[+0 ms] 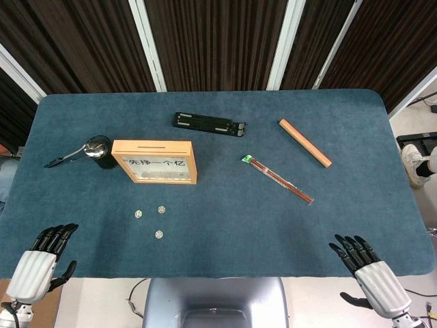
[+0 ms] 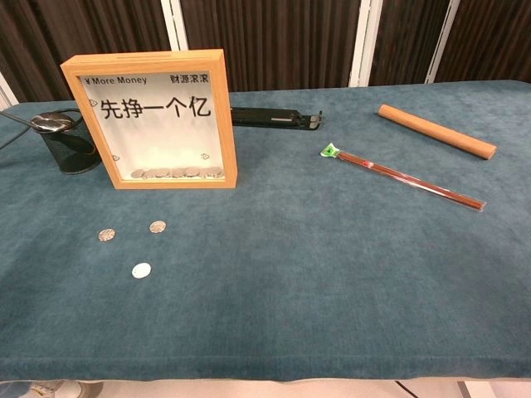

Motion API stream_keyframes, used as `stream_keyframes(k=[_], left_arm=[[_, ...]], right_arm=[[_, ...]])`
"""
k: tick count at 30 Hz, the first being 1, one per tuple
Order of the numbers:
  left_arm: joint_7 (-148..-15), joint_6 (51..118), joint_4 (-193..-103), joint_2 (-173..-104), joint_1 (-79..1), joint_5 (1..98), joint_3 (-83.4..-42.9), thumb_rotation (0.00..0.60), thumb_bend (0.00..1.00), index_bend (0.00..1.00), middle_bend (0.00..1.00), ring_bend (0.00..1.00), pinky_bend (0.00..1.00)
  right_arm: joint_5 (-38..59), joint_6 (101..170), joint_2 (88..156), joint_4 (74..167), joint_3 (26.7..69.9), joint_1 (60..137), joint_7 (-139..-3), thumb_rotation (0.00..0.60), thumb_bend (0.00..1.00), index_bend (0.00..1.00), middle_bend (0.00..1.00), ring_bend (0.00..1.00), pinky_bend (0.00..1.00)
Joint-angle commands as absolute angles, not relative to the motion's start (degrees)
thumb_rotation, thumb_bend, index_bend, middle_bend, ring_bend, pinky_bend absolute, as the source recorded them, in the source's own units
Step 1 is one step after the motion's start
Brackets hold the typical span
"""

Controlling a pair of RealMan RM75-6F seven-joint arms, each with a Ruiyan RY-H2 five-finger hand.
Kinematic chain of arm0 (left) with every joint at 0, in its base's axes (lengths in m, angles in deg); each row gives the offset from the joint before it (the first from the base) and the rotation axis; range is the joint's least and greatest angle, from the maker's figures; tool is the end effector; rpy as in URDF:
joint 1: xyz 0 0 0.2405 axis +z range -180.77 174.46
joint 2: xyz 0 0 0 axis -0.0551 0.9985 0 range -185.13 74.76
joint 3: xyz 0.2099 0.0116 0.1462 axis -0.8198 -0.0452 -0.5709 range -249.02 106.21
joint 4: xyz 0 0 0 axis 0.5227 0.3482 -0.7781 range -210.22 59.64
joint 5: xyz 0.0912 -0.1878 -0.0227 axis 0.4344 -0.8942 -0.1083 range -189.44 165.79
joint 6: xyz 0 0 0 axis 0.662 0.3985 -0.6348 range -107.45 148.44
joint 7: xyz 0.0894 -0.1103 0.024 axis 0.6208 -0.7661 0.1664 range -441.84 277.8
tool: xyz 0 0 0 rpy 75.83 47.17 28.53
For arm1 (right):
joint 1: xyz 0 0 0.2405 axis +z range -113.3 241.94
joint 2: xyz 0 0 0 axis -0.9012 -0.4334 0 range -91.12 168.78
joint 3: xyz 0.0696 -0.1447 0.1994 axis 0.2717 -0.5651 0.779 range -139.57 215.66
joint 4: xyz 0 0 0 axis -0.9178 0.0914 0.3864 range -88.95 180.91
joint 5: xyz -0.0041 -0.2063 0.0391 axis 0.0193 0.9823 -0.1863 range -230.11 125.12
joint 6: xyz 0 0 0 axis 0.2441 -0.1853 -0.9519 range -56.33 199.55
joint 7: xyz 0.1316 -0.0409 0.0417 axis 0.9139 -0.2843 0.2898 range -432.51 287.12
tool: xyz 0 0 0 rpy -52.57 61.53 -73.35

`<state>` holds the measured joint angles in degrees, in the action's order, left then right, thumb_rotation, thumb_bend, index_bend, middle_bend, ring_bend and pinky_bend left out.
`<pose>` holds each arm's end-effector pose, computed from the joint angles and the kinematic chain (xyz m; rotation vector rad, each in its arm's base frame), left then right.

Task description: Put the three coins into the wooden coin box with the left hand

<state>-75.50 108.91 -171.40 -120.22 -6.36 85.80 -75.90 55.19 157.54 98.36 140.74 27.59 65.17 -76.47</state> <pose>-0.2802 0.1415 0.1303 -1.5852 -0.8624 -0.9352 -0.2862 -0.0996 0.1347 1.8075 -0.8984 0.8455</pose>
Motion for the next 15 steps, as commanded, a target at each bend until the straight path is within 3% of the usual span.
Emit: stream_keyframes(k=[1,4,6,8,10,11,12,15], left_arm=[[-75.5,108.5,-171.4,-120.3,-6.5,85.8,-76.0,0.600,0.38,0.10,0.12,0.11,0.15],[-76.4,107.2,-171.1,-120.8,-7.3,86.8,-76.4,0.600,0.38,0.10,0.12,0.11,0.15],[-78.5,106.5,-170.4,-122.4,-8.3,88.4,-76.5,0.600,0.38,0.11,0.19,0.17,0.22],[-80.7,106.6,-168.6,-126.0,-9.5,89.7,-75.6,0.600,0.38,0.15,0.47,0.43,0.50],[-82.3,104.5,-167.2,-129.5,-11.1,90.0,-75.2,0.600,0.39,0.24,0.87,0.84,0.87],[-82.1,103.0,-166.9,-130.7,-12.0,89.8,-75.0,0.600,0.39,0.28,0.97,0.94,0.96],[-81.4,101.4,-166.7,-131.9,-12.8,89.2,-74.6,0.600,0.39,0.31,1.00,0.99,1.00],[-77.8,96.5,-167.4,-136.9,-14.9,84.2,-71.9,0.600,0.39,0.38,1.00,1.00,1.00]], right_arm=[[55.3,157.6,98.4,140.7,27.6,65.1,-76.5,0.600,0.13,0.00,0.00,0.00,0.00],[55.5,157.9,98.3,140.8,27.6,65.1,-76.3,0.600,0.13,0.00,0.00,0.00,0.00],[55.5,157.7,98.4,140.7,27.5,65.1,-76.5,0.600,0.13,0.00,0.00,0.00,0.00],[55.3,157.4,98.4,140.6,27.5,65.2,-76.6,0.600,0.13,0.00,0.00,0.00,0.00],[55.0,157.2,98.4,140.7,27.6,65.3,-76.5,0.600,0.13,0.00,0.00,0.00,0.00],[55.0,157.1,98.4,140.8,27.6,65.3,-76.4,0.600,0.13,0.00,0.00,0.00,0.00],[54.9,157.2,98.3,140.8,27.7,65.3,-76.3,0.600,0.13,0.00,0.00,0.00,0.00],[54.8,157.3,98.2,140.9,27.8,65.4,-76.1,0.600,0.13,0.00,0.00,0.00,0.00]])
